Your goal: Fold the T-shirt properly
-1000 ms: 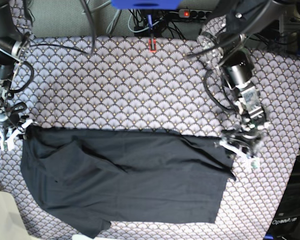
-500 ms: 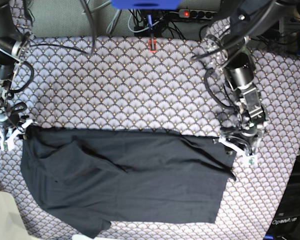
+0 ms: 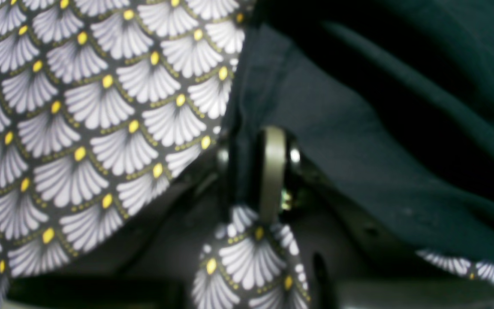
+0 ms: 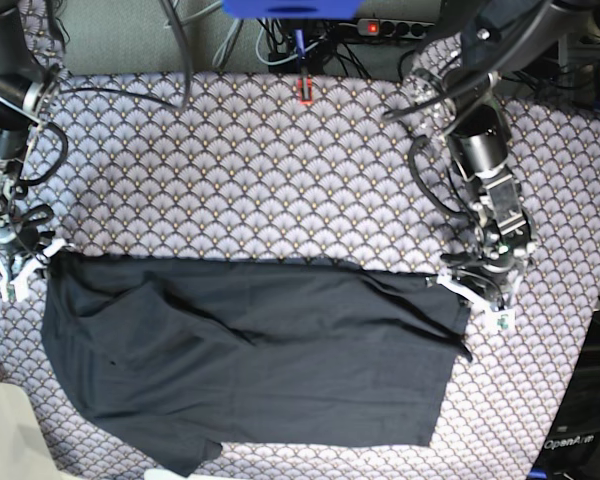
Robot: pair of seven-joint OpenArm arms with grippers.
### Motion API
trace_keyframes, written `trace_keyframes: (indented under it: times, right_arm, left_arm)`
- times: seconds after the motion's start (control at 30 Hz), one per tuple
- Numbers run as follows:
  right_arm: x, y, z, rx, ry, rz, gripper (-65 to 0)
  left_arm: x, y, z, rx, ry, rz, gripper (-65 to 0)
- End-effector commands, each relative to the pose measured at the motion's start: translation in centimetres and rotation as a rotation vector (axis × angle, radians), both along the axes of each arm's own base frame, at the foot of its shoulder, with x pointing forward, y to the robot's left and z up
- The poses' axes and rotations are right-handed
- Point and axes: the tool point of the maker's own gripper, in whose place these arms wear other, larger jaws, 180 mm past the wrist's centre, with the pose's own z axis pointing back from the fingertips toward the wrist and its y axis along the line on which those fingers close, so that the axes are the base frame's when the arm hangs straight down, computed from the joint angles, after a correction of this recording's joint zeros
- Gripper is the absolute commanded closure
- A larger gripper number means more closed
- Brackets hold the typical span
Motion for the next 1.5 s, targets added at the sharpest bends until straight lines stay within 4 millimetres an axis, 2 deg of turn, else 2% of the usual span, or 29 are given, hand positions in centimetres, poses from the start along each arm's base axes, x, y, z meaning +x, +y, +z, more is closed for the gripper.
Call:
trace_keyframes:
  times: [0.0, 0.17, 0.33, 0.4, 0.5, 0.6, 0.77, 0.87, 1.0, 1.13, 1.2, 1.33, 1.47]
  right_arm:
    - [0.0, -0.2, 0.1, -0.035, 0.033, 0.030, -1.0]
    - [-0.2, -0.2, -0.2, -0.064, 0.053, 0.051, -0.6]
    - [-0.2, -0.4, 0.0, -0.067, 0.051, 0.046, -0.5]
    - [-0.2, -0.6, 0.0, -0.070, 0.051, 0.045, -0.4]
    - [-1.4, -1.8, -0.3, -0.074, 0.064, 0.019, -0.1]
    - [-2.1, -2.7, 0.8, -0.117, 0.028, 0.010, -0.1]
    - [-4.1, -1.5, 1.2, -0.197, 0.011, 0.060, -0.1]
    - [-5.7, -0.5, 1.8, -0.249, 0.002, 0.094, 0.0]
    - [-6.8, -0.2, 3.8, -0.293, -0.057, 0.077, 0.0]
    - [-9.0, -1.2, 4.9, -0.338, -0.065, 0.047, 0.0]
    - [-9.7, -0.9, 4.9, -0.340, -0.065, 0.050, 0.0]
    - [-11.6, -1.5, 5.6, -0.361, -0.074, 0.013, 0.0]
    - [-13.5, -2.3, 6.1, -0.365, -0.085, -0.056, 0.0]
  left_arm:
    - [1.2, 0.6, 1.8, 0.018, -0.050, 0.002, -8.3]
    - [-0.1, 2.0, 0.8, 0.030, 0.026, 0.004, -2.3]
    - [-0.2, 2.2, 0.9, 0.037, 0.031, 0.005, -1.4]
    - [-1.0, 2.9, 0.9, 0.056, 0.044, 0.012, -1.4]
    - [-1.3, 3.8, 2.3, 0.093, 0.039, 0.028, -1.4]
    - [-1.6, 3.5, 3.3, 0.110, 0.047, -0.025, -1.4]
    - [-2.1, 3.9, 4.1, 0.130, 0.074, -0.042, -1.4]
    - [-3.7, 4.7, 3.8, 0.162, 0.108, -0.031, -1.4]
    - [-6.1, 5.1, 4.0, 0.206, 0.128, -0.013, -1.4]
    - [-9.3, 6.0, 3.5, 0.254, 0.169, 0.004, -1.5]
    - [-10.7, 6.3, 2.9, 0.269, 0.194, 0.004, -1.5]
    - [-13.4, 6.8, 2.3, 0.302, 0.231, 0.007, -1.5]
    - [-15.4, 7.0, 2.5, 0.331, 0.242, 0.014, -1.5]
